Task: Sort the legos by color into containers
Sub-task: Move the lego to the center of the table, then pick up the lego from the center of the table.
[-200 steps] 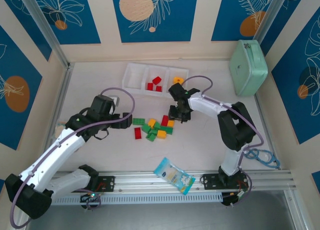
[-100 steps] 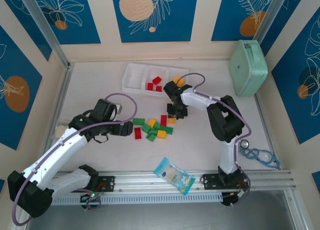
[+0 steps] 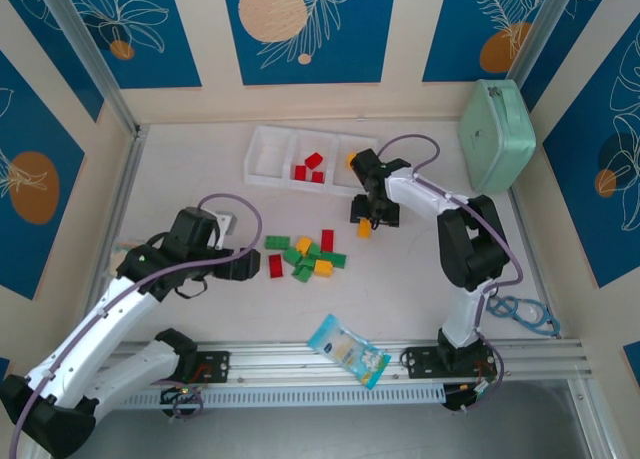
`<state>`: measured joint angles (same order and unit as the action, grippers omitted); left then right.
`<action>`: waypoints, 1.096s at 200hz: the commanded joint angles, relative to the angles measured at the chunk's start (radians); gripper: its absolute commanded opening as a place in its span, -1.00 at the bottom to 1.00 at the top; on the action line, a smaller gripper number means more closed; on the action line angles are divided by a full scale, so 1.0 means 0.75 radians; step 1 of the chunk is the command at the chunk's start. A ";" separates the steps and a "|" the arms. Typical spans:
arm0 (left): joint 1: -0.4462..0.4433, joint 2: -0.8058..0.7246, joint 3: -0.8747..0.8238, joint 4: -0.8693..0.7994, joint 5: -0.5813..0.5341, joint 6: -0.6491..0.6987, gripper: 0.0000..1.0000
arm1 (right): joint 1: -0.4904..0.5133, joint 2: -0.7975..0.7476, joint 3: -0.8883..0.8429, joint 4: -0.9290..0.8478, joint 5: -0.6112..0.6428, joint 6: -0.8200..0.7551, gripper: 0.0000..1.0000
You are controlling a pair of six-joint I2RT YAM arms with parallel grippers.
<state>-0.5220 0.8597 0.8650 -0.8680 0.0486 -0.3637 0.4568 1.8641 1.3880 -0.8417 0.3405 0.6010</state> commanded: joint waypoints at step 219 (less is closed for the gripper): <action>0.011 0.106 -0.051 0.053 0.178 0.039 0.99 | 0.063 0.138 0.092 0.023 -0.136 -0.084 -0.49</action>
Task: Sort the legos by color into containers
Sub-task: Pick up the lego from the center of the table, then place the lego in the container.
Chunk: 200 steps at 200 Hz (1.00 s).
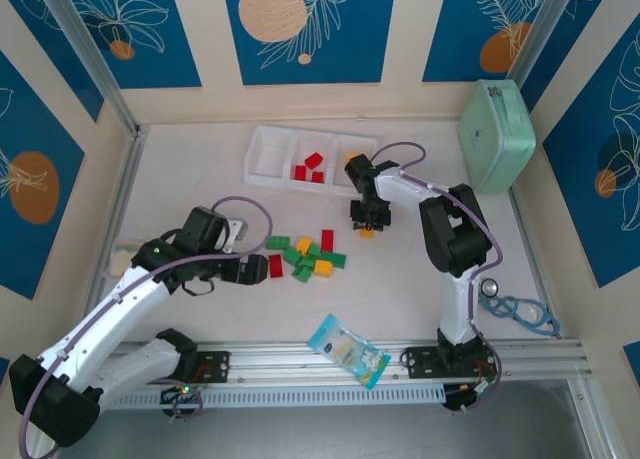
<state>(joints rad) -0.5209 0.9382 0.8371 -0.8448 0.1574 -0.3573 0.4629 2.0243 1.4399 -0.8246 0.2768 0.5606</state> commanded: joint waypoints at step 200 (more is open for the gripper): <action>0.011 -0.003 -0.022 0.052 0.105 0.044 0.99 | -0.112 0.491 1.222 -0.316 -0.073 -0.329 -0.18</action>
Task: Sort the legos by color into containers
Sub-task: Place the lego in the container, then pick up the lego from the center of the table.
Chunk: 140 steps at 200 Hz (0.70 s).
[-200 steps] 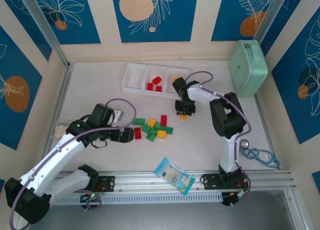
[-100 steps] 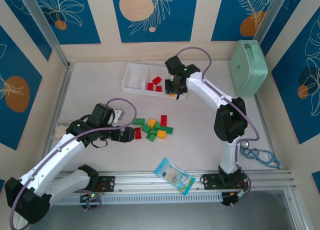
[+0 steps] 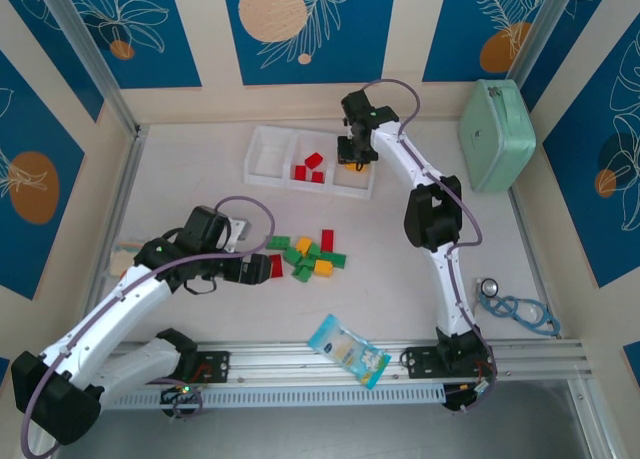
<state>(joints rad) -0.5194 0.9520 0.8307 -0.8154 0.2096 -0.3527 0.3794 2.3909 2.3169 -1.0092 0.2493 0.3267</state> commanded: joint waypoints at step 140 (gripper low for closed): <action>0.009 -0.073 -0.007 0.000 -0.026 0.024 0.99 | 0.149 -0.646 -0.527 -0.034 0.022 0.114 0.81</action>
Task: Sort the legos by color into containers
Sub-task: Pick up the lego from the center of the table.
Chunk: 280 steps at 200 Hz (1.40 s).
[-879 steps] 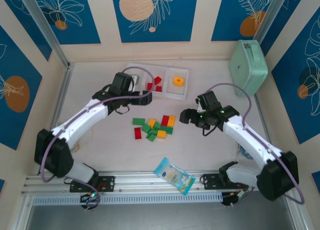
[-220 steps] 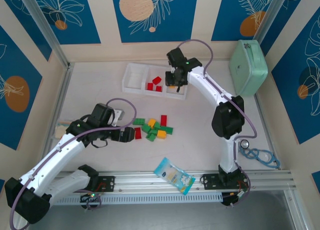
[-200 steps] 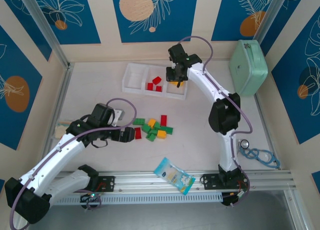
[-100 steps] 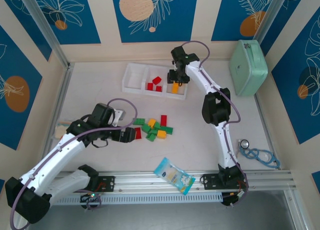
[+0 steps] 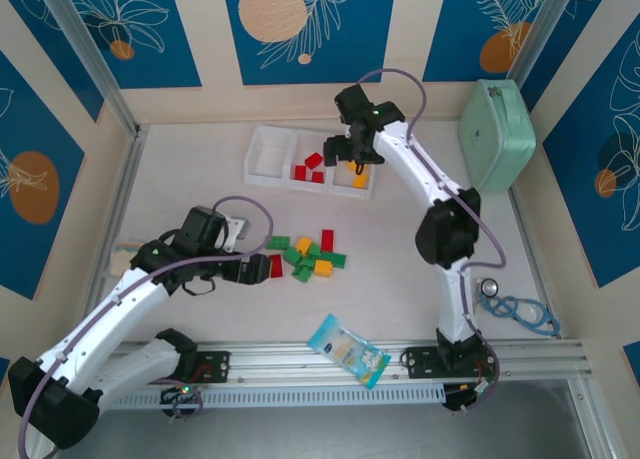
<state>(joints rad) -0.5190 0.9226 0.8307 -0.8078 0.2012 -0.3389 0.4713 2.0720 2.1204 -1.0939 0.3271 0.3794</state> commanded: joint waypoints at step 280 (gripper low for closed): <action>0.009 -0.146 -0.028 0.022 0.047 0.014 0.99 | 0.311 -0.500 -1.533 1.016 -0.222 -1.392 0.26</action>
<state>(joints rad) -0.5190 0.8234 0.8196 -0.7998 0.2142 -0.3389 0.7147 1.6657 0.9257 -0.3271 0.2153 -0.6357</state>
